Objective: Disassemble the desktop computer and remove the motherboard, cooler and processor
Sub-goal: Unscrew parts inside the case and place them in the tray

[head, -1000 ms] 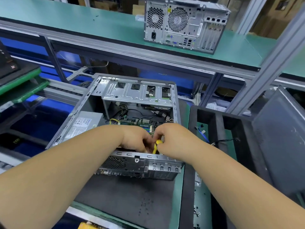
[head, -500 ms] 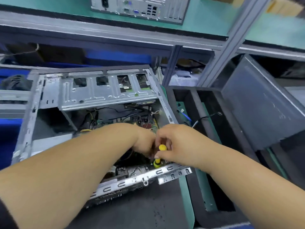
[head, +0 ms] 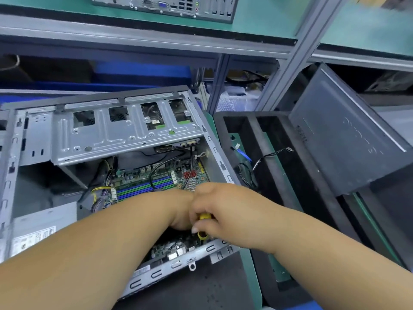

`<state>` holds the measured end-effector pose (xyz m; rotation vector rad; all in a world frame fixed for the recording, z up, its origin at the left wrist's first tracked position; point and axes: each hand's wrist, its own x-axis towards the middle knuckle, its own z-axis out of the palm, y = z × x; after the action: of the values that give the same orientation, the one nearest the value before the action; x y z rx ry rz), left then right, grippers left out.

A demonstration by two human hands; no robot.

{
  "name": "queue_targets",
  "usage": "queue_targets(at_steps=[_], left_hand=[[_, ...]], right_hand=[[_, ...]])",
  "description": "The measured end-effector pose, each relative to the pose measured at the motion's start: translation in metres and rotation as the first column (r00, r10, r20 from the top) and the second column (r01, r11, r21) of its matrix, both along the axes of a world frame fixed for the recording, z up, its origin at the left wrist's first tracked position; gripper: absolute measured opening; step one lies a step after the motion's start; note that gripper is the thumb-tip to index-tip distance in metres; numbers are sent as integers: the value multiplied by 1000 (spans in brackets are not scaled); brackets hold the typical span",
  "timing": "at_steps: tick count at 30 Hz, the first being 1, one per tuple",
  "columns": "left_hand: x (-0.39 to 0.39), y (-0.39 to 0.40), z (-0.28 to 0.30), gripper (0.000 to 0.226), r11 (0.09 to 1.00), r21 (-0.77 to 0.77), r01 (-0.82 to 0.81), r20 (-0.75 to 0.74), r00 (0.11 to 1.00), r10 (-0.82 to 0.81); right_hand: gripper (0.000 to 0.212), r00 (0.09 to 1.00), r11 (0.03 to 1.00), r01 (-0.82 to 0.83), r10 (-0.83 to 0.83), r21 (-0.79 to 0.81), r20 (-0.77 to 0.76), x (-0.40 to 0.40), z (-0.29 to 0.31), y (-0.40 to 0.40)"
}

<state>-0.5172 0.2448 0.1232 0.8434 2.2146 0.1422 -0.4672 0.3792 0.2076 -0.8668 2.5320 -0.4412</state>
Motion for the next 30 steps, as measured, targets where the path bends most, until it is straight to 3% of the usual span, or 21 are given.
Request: queue_targets(at_steps=[2,5,10,15,23,27,30], left_hand=[[0,1,-4,32,995,-88,50,12,999,-49],[-2,3,-7,30,990,-101,101,32,995,-99],[-3,7,-4,13,973,-137,186,40,982,-182],[-5,8,-9,37,946,-153,287,69,958,-280],[-4,9,-15,7,954,-135,269,84,962,-259],[-3,13,-9,33,948,-145,283,90,958,-272],[-3,14,-6,35,941,-134,311,109,948,-298]], right_hand=[[18,1000,999,-25,26,44,-17,-2,1,2],[31,999,996,-33,35,88,-18,-5,4,4],[21,998,991,-45,51,129,-42,-10,6,7],[14,999,995,-50,49,86,12,-8,10,13],[22,999,996,-45,45,75,8,-4,7,13],[21,998,992,-56,57,111,-5,-2,10,15],[29,997,986,-75,74,150,11,-2,14,14]])
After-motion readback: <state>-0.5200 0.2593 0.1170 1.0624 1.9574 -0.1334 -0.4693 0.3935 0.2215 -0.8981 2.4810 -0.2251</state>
